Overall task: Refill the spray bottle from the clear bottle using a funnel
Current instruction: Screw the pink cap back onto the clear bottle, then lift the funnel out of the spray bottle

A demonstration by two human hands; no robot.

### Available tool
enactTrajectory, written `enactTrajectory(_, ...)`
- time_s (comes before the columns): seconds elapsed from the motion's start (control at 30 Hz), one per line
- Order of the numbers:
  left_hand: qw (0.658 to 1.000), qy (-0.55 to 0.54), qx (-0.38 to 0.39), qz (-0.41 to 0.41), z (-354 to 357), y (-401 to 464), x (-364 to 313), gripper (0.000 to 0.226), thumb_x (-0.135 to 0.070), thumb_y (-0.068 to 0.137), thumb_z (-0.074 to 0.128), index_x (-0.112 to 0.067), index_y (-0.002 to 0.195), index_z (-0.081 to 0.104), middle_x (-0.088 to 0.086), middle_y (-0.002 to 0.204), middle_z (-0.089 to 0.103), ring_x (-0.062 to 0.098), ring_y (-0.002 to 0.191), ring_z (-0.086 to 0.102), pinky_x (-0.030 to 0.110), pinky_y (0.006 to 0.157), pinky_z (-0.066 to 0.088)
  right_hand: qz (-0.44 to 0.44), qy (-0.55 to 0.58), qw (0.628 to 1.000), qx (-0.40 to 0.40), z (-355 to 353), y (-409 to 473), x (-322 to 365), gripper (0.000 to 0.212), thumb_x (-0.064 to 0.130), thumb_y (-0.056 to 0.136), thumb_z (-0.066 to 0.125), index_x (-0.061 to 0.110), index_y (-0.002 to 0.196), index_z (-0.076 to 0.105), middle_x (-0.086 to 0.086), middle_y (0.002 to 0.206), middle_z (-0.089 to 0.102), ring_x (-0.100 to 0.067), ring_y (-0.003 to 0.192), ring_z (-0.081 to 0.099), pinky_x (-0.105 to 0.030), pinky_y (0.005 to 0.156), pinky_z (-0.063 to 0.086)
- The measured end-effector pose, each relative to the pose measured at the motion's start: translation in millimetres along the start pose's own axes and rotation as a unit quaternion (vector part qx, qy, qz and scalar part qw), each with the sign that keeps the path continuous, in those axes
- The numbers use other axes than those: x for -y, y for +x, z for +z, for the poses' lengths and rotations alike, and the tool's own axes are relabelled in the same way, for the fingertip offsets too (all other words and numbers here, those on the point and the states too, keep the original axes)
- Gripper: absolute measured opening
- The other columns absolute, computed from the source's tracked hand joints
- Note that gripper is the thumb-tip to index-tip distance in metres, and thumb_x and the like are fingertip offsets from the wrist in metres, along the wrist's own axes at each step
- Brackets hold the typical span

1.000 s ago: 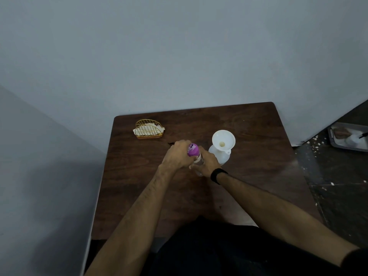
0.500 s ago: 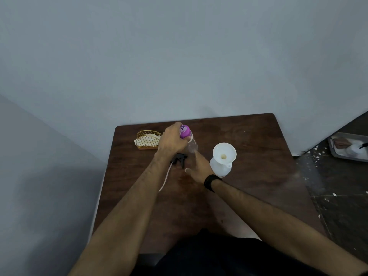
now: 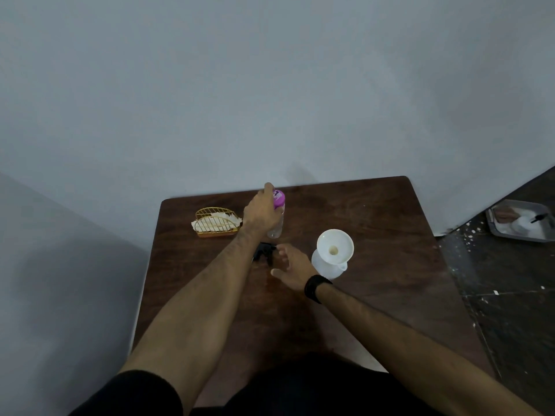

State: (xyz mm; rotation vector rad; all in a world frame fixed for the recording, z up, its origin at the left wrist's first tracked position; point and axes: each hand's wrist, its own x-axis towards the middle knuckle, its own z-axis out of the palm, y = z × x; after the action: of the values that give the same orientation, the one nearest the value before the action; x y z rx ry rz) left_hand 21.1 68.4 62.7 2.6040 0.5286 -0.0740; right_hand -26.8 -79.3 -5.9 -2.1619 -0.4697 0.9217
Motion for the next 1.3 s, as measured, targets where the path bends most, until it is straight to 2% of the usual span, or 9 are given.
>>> enactTrajectory(0.1,0.999,-0.035,-0.014,0.003,7,-1,3,0.056,-0.026,0.088,0.072,-0.016,0.131,0.038,0.01,0.126,0.056,0.029,0.112,0.059,0.043,0.082,0.055,0.009,-0.003,1.0,-0.006,2,-1,-4,0.065,0.032,0.086,0.071,0.022,0.142,0.039,-0.003,0.141,0.05,-0.02,0.125,0.051,-0.039,0.104,0.046)
enactTrajectory(0.23,0.997,-0.072,-0.034,-0.025,16,-8,12,0.066,-0.027,0.087,0.073,-0.018,0.14,0.035,0.009,0.135,0.051,0.028,0.121,0.056,0.043,0.089,0.056,0.009,-0.012,1.0,-0.011,3,-2,-9,0.064,0.032,0.085,0.072,0.021,0.14,0.041,-0.003,0.14,0.051,-0.02,0.122,0.054,-0.039,0.102,0.047)
enactTrajectory(0.47,0.994,-0.089,-0.032,-0.051,16,-13,17,0.076,-0.027,0.087,0.073,-0.018,0.149,0.029,0.011,0.143,0.045,0.029,0.129,0.051,0.04,0.095,0.051,0.003,-0.023,1.0,-0.01,1,-6,-8,0.063,0.031,0.086,0.071,0.021,0.14,0.04,-0.003,0.139,0.051,-0.021,0.121,0.054,-0.038,0.102,0.047)
enactTrajectory(0.73,0.991,-0.114,-0.066,-0.031,17,-26,19,0.081,-0.018,0.081,0.078,-0.014,0.148,0.032,0.012,0.145,0.041,0.028,0.131,0.048,0.036,0.098,0.052,-0.031,-0.007,0.998,-0.053,-6,-17,4,0.055,0.027,0.085,0.071,0.021,0.134,0.045,-0.002,0.133,0.056,-0.02,0.12,0.055,-0.038,0.101,0.048)
enactTrajectory(0.83,0.986,-0.138,-0.087,-0.023,17,-35,21,0.075,-0.018,0.083,0.075,-0.013,0.146,0.035,0.012,0.143,0.043,0.026,0.129,0.048,0.038,0.099,0.053,-0.086,0.009,0.989,-0.12,-13,-24,13,0.039,0.019,0.083,0.07,0.022,0.12,0.055,0.001,0.12,0.063,-0.018,0.109,0.061,-0.038,0.095,0.051)
enactTrajectory(0.97,0.969,-0.155,-0.191,0.018,21,-51,24,0.046,-0.023,0.093,0.065,-0.008,0.134,0.049,0.014,0.129,0.054,0.026,0.118,0.054,0.044,0.095,0.052,-0.168,0.015,0.963,-0.209,-26,-34,26,0.026,0.012,0.08,0.065,0.023,0.103,0.06,0.006,0.102,0.067,-0.01,0.092,0.063,-0.033,0.082,0.055)
enactTrajectory(1.07,0.958,-0.151,-0.244,0.011,30,-64,22,0.035,-0.033,0.097,0.059,-0.011,0.123,0.054,0.01,0.119,0.059,0.022,0.107,0.055,0.04,0.089,0.051,-0.208,-0.013,0.943,-0.261,-44,-41,34,0.022,0.013,0.081,0.066,0.022,0.101,0.061,0.007,0.097,0.065,-0.007,0.086,0.061,-0.027,0.074,0.053)
enactTrajectory(1.2,0.957,-0.142,-0.253,0.007,48,-83,15,0.029,-0.024,0.092,0.062,-0.011,0.118,0.057,0.007,0.114,0.059,0.019,0.106,0.054,0.036,0.087,0.049,-0.202,-0.105,0.915,-0.332,-78,-45,28,0.028,0.027,0.081,0.069,0.021,0.107,0.061,0.004,0.103,0.062,-0.016,0.096,0.058,-0.038,0.083,0.05)
enactTrajectory(1.3,0.972,-0.136,-0.193,0.014,62,-97,6,0.033,-0.016,0.086,0.068,-0.014,0.118,0.058,0.005,0.116,0.059,0.019,0.111,0.054,0.032,0.088,0.05,-0.103,-0.217,0.935,-0.26,-100,-47,13,0.059,0.057,0.074,0.07,0.025,0.121,0.054,0.0,0.122,0.055,-0.022,0.116,0.048,-0.042,0.096,0.041)
